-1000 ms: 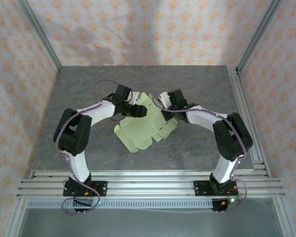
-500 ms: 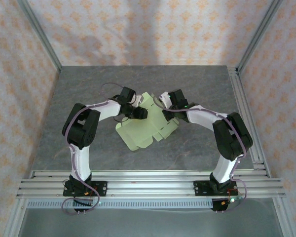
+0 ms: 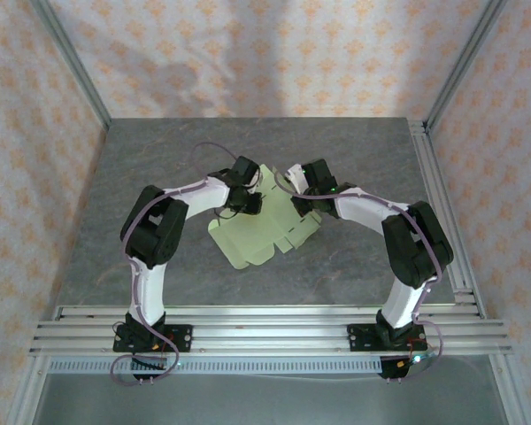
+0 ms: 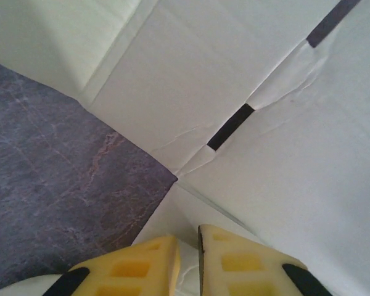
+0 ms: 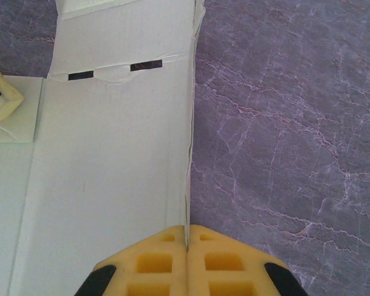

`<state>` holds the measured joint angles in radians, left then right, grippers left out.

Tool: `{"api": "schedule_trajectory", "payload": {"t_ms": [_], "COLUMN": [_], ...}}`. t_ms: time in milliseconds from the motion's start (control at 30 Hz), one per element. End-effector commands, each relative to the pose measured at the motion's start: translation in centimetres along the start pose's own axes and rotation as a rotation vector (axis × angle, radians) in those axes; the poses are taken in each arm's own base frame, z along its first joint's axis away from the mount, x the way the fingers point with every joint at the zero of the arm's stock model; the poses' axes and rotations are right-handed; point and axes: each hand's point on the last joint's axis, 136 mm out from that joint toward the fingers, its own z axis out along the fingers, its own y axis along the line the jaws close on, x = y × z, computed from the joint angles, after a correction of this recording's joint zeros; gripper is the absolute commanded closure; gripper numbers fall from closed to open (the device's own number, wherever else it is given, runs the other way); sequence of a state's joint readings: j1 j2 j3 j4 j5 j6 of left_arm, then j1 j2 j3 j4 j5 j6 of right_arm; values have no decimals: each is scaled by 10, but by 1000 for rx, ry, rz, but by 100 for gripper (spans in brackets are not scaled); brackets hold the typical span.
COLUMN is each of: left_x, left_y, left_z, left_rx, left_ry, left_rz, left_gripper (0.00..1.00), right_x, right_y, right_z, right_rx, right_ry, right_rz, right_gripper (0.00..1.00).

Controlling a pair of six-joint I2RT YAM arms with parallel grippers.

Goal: Fold the paper box

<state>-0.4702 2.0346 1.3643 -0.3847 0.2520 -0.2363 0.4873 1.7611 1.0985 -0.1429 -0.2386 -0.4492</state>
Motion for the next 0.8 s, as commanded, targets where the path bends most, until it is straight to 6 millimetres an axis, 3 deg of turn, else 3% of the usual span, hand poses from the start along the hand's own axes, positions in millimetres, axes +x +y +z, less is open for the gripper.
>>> {"api": "schedule_trajectory", "payload": {"t_ms": [0, 300, 500, 600, 767], "left_x": [60, 83, 71, 45, -10], "left_y": [29, 43, 21, -2, -30], "left_z": [27, 30, 23, -4, -83], "left_rx": [-208, -367, -244, -129, 3], "left_ry": [200, 272, 207, 114, -100], "left_rz": [71, 59, -27, -59, -70], "left_gripper": [84, 85, 83, 77, 67], "right_x": [-5, -7, -7, -6, -8], "right_y": [4, 3, 4, 2, -2], "right_z": [2, 2, 2, 3, 2], "right_rx": [-9, -10, -21, -9, 16], "right_ry": [4, -2, -11, -7, -25], "right_rz": [-24, -26, -34, -43, -42], "right_gripper": [100, 100, 100, 100, 100]}}
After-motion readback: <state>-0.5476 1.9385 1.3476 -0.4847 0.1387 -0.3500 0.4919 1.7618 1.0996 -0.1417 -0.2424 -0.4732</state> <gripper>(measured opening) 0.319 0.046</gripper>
